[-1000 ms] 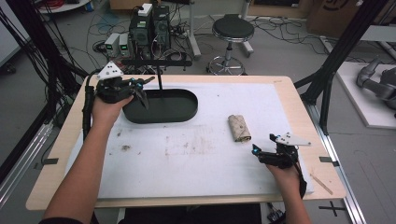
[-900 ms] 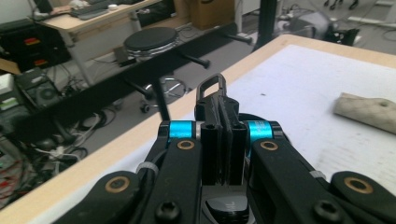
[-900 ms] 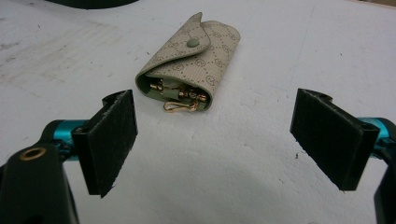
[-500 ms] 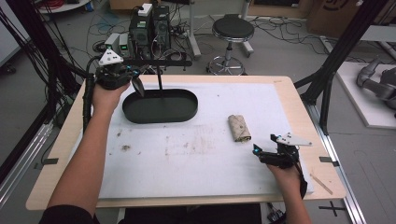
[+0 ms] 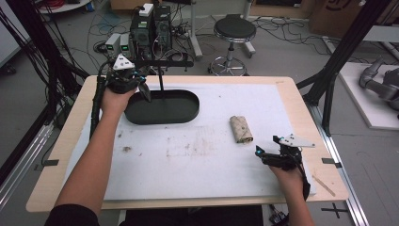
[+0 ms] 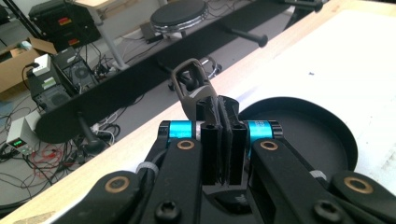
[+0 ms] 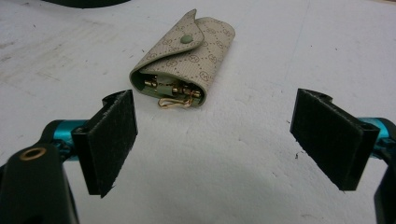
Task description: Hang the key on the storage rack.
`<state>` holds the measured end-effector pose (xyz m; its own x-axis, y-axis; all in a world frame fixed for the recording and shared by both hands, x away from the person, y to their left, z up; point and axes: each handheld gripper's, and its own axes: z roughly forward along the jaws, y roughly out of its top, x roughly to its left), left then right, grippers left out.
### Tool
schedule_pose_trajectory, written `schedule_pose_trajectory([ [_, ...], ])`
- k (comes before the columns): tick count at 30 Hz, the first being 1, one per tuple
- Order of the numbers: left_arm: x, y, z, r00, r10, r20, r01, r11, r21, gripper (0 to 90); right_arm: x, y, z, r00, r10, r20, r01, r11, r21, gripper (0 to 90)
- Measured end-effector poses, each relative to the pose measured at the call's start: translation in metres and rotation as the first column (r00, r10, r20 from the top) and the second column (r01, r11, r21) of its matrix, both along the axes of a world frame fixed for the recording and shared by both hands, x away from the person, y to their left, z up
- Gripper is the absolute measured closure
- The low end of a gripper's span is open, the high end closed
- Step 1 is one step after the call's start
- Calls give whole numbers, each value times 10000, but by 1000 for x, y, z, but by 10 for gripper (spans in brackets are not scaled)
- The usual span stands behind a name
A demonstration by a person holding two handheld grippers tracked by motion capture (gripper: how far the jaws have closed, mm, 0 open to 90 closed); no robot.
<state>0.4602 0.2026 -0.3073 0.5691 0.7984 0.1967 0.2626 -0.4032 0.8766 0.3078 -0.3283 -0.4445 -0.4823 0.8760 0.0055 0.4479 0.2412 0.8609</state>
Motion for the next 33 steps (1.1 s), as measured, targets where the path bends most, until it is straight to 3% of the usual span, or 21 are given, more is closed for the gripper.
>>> schedule_pose_trajectory([
  [13, 13, -10, -14, 9991, 116, -405, -101, 9993, 370, 880, 0, -2, 0, 10000, -42, 51, 42, 10000, -23, 152],
  [28, 11, -3, -15, 9983, 35, -589, -31, 10000, 76, 842, -1, -3, 1, 9999, -90, 105, 90, 10000, -16, 151],
  [33, 5, 3, -19, 9970, -136, -758, 128, 9999, -110, 781, -1, -2, 1, 10000, -86, 37, 86, 10000, 6, 152],
])
